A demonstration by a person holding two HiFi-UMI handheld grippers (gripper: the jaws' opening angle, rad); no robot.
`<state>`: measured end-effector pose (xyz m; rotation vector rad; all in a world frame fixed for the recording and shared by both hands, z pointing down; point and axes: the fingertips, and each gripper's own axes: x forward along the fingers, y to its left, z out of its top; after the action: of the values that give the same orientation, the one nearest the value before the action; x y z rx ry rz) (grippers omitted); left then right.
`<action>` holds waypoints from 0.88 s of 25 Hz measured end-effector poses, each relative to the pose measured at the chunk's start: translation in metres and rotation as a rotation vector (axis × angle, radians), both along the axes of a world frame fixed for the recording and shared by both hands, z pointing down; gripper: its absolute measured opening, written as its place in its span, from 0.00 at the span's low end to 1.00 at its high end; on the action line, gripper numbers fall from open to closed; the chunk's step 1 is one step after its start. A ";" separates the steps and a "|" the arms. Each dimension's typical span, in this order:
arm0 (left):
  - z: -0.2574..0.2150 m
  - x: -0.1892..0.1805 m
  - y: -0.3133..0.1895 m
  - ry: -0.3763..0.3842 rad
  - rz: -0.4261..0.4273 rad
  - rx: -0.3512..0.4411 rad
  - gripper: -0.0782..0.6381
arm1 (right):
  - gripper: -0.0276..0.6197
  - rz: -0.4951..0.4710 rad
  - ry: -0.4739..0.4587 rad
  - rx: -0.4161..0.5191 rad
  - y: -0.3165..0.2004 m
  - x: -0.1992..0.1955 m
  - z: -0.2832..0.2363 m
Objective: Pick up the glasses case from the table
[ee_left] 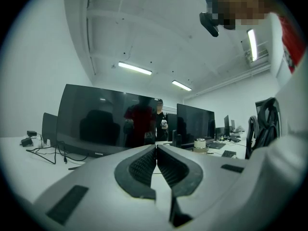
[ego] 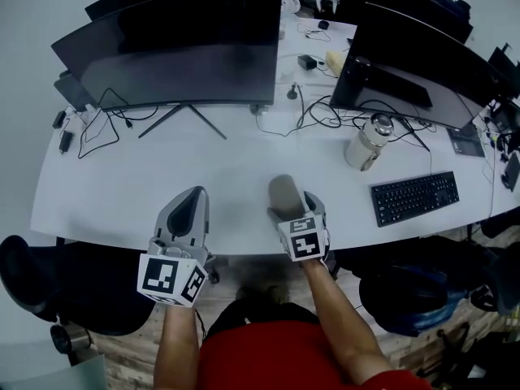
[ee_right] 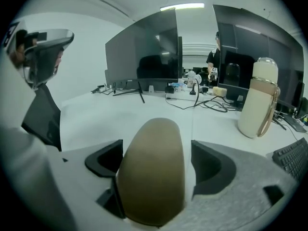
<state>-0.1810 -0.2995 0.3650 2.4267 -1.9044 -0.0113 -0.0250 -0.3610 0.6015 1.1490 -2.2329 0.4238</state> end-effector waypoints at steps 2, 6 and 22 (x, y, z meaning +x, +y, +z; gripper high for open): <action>0.003 -0.001 -0.004 0.007 0.006 -0.004 0.12 | 0.72 0.007 -0.002 -0.019 -0.001 0.000 0.006; 0.007 -0.001 -0.007 0.010 0.015 -0.013 0.12 | 0.70 -0.006 0.006 -0.044 -0.001 -0.006 0.014; -0.005 -0.011 0.005 0.007 0.032 0.007 0.12 | 0.66 0.014 -0.056 0.009 -0.001 -0.008 -0.022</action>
<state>-0.1917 -0.2946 0.3601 2.4578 -1.8652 -0.0245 -0.0330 -0.3622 0.5795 1.1720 -2.2778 0.4576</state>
